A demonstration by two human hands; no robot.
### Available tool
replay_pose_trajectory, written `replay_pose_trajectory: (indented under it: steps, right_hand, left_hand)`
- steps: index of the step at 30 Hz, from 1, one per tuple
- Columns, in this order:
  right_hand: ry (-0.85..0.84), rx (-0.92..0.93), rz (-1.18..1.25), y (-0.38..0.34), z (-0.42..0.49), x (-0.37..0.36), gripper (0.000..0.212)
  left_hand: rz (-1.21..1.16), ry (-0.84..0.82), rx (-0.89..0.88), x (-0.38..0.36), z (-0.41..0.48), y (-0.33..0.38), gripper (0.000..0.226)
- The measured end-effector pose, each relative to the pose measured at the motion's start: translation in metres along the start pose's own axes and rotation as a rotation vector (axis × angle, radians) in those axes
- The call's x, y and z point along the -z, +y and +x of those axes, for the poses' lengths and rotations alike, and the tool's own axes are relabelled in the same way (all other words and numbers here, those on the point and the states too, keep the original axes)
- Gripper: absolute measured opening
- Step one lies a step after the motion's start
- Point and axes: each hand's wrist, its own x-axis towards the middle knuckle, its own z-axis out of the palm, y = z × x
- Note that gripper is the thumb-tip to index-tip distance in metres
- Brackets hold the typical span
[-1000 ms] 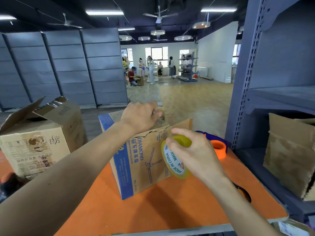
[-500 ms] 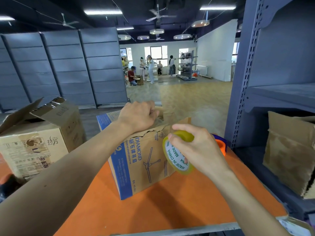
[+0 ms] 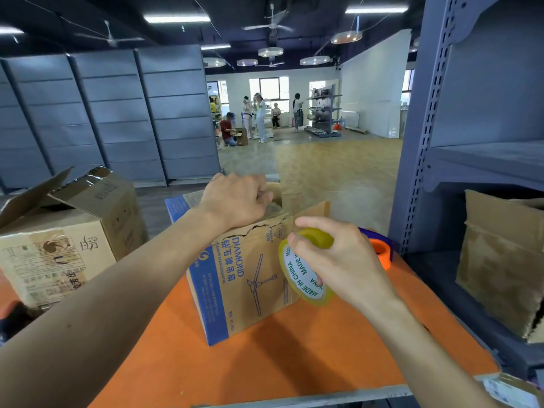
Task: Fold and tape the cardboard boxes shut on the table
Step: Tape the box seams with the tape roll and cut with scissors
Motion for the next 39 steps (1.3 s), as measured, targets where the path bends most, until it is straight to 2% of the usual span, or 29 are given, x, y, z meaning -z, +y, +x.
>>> replay_pose_trajectory:
  steps: [11, 16, 21, 23, 25, 27, 28, 31, 35, 39]
  right_hand:
    - [-0.019, -0.02, 0.01, -0.001, -0.001, -0.001, 0.043]
    - [-0.018, -0.025, 0.018, 0.0, -0.002, -0.001, 0.042]
    - [-0.028, -0.023, 0.015, 0.001, -0.002, -0.001, 0.041]
    - [-0.031, -0.021, 0.016, 0.001, -0.002, -0.002, 0.041]
    - [-0.034, -0.023, 0.022, 0.001, -0.002, -0.002, 0.042]
    - [-0.039, -0.026, 0.027, 0.001, -0.002, -0.002, 0.043]
    - [-0.043, -0.028, 0.029, 0.001, -0.002, -0.002, 0.043]
    - [-0.042, -0.024, 0.035, 0.001, -0.004, -0.001, 0.045]
    - [-0.043, -0.016, 0.04, 0.004, -0.005, -0.003, 0.05]
    - [-0.041, 0.001, 0.038, 0.006, -0.008, -0.006, 0.059]
  left_hand:
    - [0.059, -0.04, 0.01, 0.001, 0.002, 0.002, 0.027]
    - [0.047, -0.054, 0.139, 0.0, 0.007, -0.008, 0.058]
    - [0.141, 0.021, 0.089, 0.002, 0.009, -0.016, 0.038]
    - [0.001, 0.077, -0.023, 0.002, 0.01, -0.012, 0.033]
    - [-0.249, -0.057, -0.201, 0.004, 0.013, -0.006, 0.045]
    - [-0.291, -0.276, -0.307, 0.006, 0.014, 0.001, 0.061]
    - [-0.286, -0.339, -0.309, 0.005, 0.014, 0.002, 0.059]
    - [-0.357, -0.383, -0.226, -0.001, 0.019, 0.0, 0.049]
    - [-0.442, -0.415, -0.258, -0.003, 0.024, -0.001, 0.042]
    - [-0.477, -0.477, -0.214, 0.0, 0.021, 0.002, 0.043]
